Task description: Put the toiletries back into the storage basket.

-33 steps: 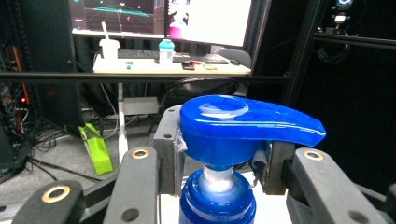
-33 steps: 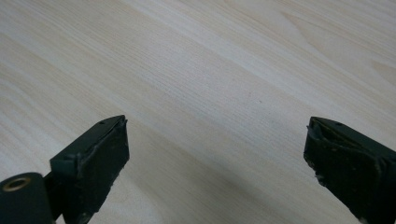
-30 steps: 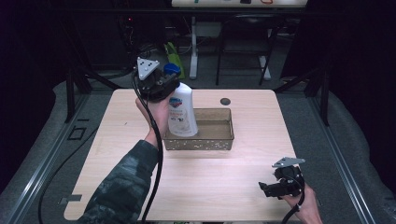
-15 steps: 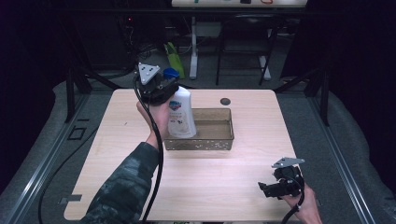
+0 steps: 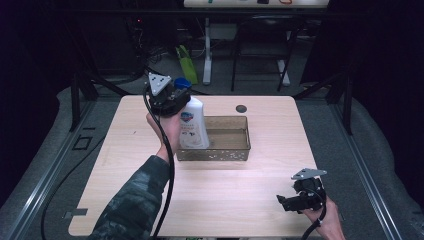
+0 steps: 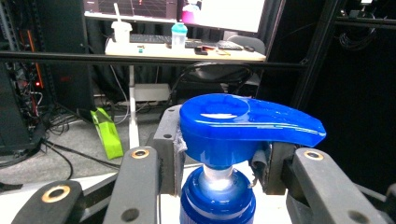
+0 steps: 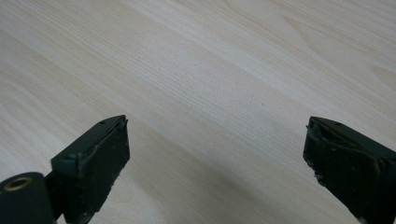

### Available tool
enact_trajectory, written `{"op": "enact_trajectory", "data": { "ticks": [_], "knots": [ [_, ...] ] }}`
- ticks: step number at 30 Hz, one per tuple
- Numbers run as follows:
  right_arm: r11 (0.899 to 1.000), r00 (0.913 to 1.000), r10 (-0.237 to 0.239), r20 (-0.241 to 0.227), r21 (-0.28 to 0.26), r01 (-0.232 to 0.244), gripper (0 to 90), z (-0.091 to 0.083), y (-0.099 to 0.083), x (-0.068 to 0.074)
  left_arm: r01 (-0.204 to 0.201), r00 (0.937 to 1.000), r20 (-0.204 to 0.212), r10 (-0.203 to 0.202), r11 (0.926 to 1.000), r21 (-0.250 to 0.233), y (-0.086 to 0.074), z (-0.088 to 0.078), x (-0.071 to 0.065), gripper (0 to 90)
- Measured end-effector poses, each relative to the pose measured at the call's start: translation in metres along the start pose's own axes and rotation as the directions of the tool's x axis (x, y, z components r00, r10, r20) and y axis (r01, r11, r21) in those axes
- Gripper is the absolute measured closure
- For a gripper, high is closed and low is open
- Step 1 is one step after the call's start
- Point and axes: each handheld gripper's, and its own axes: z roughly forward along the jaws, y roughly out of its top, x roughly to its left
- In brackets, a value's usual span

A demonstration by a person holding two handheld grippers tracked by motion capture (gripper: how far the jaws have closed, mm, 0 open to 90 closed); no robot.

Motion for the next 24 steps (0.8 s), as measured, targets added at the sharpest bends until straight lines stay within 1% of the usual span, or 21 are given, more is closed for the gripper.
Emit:
{"op": "enact_trajectory", "data": {
  "ticks": [3,4,6,9,16,17,18,21,23,24],
  "knots": [
    [1.000,1.0000,0.000,0.000,0.001,0.000,6.6,0.000,0.000,0.000,0.000,1.0000,-0.004,0.000,1.0000,0.001,-0.002,0.000,0.000,59.5],
    [1.000,1.0000,-0.001,0.000,0.002,0.001,6.6,0.000,0.000,0.000,-0.008,0.9999,-0.006,0.008,0.9999,0.006,-0.005,-0.001,0.000,59.5],
    [1.000,1.0000,-0.002,-0.001,0.002,0.002,6.6,0.000,0.000,0.000,-0.007,0.9999,-0.009,0.007,1.0000,0.005,-0.007,-0.001,0.000,59.5],
    [1.000,1.0000,-0.001,0.003,0.000,0.001,6.5,0.000,0.000,0.000,-0.016,0.9997,-0.016,0.016,0.9998,0.009,-0.012,-0.002,-0.001,59.5],
    [1.000,1.0000,0.000,0.003,-0.002,0.000,6.6,-0.001,0.000,0.000,-0.020,0.9992,-0.035,0.021,0.9997,0.014,-0.021,-0.004,-0.002,59.5],
    [1.000,1.0000,-0.001,0.004,-0.002,0.001,6.6,-0.001,0.000,0.000,-0.015,0.9992,-0.036,0.016,0.9998,0.016,-0.022,-0.004,-0.002,59.5],
    [1.000,1.0000,-0.001,0.003,-0.001,0.001,6.6,-0.001,0.000,0.000,-0.016,0.9992,-0.038,0.016,0.9998,0.010,-0.024,-0.005,-0.002,59.5],
    [1.000,1.0000,-0.001,0.003,-0.001,0.001,6.6,-0.001,0.000,-0.001,-0.027,0.9988,-0.040,0.027,0.9996,0.012,-0.028,-0.006,-0.003,59.5],
    [1.000,1.0000,-0.001,0.005,-0.001,0.001,6.6,-0.001,0.000,0.000,-0.022,0.9988,-0.044,0.023,0.9997,0.013,-0.030,-0.006,-0.003,59.5],
    [1.000,1.0000,-0.001,0.003,-0.002,0.001,6.6,-0.001,0.000,-0.001,-0.026,0.9986,-0.046,0.027,0.9994,0.021,-0.031,-0.005,-0.003,59.5]
  ]
}}
